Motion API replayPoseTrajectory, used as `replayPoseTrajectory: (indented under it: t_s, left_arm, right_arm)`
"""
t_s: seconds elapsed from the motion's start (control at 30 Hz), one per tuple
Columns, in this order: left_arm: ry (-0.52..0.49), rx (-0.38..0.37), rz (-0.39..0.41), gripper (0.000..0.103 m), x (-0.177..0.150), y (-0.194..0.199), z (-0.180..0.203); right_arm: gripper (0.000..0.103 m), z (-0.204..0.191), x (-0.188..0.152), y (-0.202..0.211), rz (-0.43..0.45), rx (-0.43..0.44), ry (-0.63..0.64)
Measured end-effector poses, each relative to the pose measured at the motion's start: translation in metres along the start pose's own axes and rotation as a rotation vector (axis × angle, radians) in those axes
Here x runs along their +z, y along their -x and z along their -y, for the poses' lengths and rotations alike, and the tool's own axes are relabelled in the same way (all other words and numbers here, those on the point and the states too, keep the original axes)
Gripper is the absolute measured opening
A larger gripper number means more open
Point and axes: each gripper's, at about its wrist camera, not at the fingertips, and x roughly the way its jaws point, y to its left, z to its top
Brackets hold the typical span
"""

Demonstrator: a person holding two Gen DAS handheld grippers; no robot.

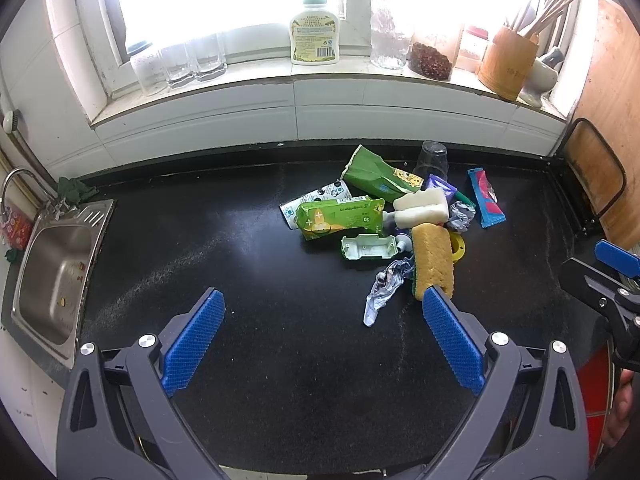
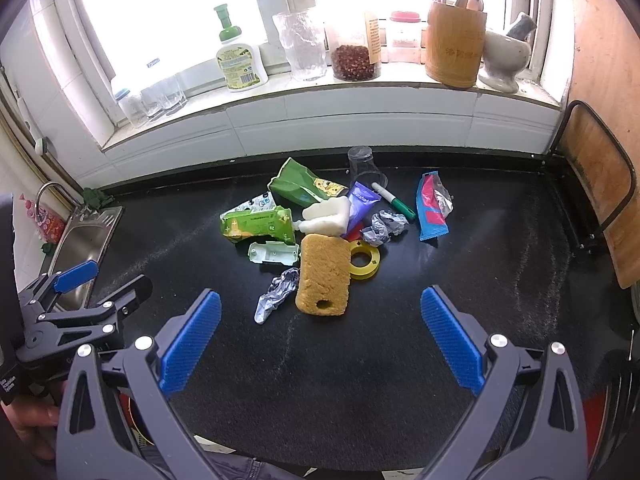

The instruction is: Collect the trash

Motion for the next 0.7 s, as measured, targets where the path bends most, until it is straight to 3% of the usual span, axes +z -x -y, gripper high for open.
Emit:
replayPoseTrajectory:
  t_s: [0.37, 0.63, 0.7]
  left_arm:
    - [-0.016, 0.002, -0.021, 0.097, 0.01, -0.02, -0.003]
    - [-0.17, -0.074, 0.002, 0.097, 0.023, -0.085, -0.001]
    - [-0.255, -0.097, 0.011, 0.096, 0.031, -0.112, 0.002]
  right_arm:
    - [0.097, 0.005, 0.008, -0.023, -0.029, 0.029, -0.007]
    - [0.097, 0.016, 0.002, -0.095, -0.114, 0.085, -0.048]
    - [0.097, 0.019, -0.002, -0.118, -0.149, 0.084, -0.043]
